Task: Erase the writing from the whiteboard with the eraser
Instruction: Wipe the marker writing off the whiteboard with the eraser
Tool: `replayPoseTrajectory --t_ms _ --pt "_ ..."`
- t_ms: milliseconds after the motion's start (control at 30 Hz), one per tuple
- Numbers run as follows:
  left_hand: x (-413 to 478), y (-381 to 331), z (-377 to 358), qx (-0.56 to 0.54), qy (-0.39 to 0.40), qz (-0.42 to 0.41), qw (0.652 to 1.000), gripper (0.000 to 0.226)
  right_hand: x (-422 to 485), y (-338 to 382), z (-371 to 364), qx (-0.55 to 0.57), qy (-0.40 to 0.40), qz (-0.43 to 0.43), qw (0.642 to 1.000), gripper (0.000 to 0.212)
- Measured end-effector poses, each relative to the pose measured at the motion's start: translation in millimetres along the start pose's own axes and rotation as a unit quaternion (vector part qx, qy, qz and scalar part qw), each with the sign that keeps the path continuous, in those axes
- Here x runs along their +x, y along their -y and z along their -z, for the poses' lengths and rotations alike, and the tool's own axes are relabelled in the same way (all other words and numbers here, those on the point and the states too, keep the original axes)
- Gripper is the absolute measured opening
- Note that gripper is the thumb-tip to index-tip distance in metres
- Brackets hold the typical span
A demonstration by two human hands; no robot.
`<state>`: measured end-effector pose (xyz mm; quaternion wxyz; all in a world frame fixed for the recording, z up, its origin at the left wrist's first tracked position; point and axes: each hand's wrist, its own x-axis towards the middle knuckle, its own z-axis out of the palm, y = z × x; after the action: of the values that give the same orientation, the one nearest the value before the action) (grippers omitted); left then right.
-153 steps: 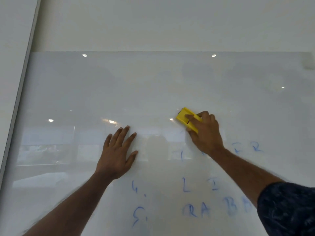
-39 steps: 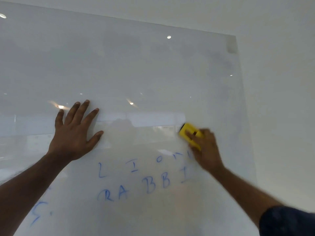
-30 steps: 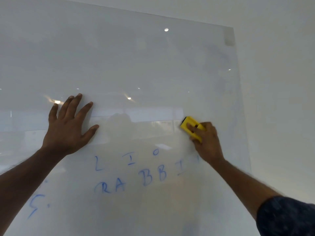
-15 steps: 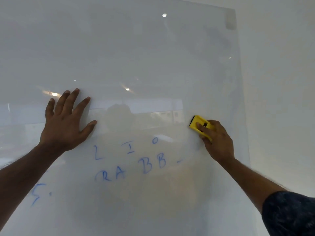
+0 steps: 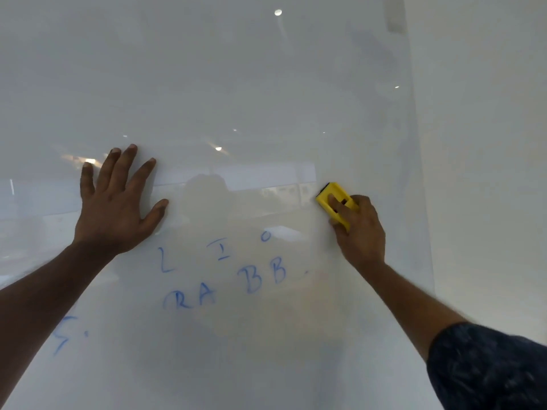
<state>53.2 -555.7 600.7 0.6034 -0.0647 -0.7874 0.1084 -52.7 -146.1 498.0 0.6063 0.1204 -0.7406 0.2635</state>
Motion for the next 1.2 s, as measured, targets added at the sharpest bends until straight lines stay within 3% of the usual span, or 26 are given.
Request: replayPoseTrajectory --t_ms 67,200,300,367,433,533,667,733,833,933,1100,1200 --pt "3 -2 2 -0.003 0.001 -0.010 1.000 0.075 -37 15 -13 0.012 0.004 0.046 0.999 0.053" --pt "13 -20 -1 -0.008 0.009 -0.041 0.999 0.075 -150 41 -33 0.051 0.086 0.187 0.977 0.050" --pt "21 -30 -7 -0.007 0.002 -0.046 0.999 0.074 -126 31 -23 0.030 0.116 0.253 0.960 0.053" --pt "27 -33 -9 -0.011 -0.011 -0.060 0.998 0.073 -90 29 -16 0.018 0.077 0.233 0.969 0.050" --pt "35 -37 -12 -0.010 -0.011 -0.085 0.996 0.073 -62 33 -14 0.018 0.048 0.148 0.988 0.050" --pt "46 -45 -14 -0.004 0.008 -0.115 0.993 0.073 -84 59 -28 0.046 0.022 0.087 0.995 0.045" --pt "56 -42 -10 0.002 0.008 -0.129 0.992 0.072 -145 80 -40 0.060 0.123 0.262 0.955 0.041" --pt "59 -36 -7 0.012 0.005 -0.148 0.989 0.072 -111 73 -33 0.069 0.118 0.273 0.952 0.037" --pt "64 -22 -3 0.017 0.007 -0.145 0.989 0.075 -36 65 -18 0.019 0.021 0.164 0.986 0.040" --pt "67 -4 3 0.016 0.003 -0.141 0.990 0.076 -32 79 -23 0.033 0.010 0.070 0.997 0.050" --pt "72 5 11 0.014 0.007 -0.156 0.988 0.075 -131 107 -45 0.071 0.112 0.229 0.964 0.049" --pt "71 11 14 0.010 0.007 -0.157 0.988 0.076 -95 101 -35 0.050 0.100 0.275 0.955 0.043"
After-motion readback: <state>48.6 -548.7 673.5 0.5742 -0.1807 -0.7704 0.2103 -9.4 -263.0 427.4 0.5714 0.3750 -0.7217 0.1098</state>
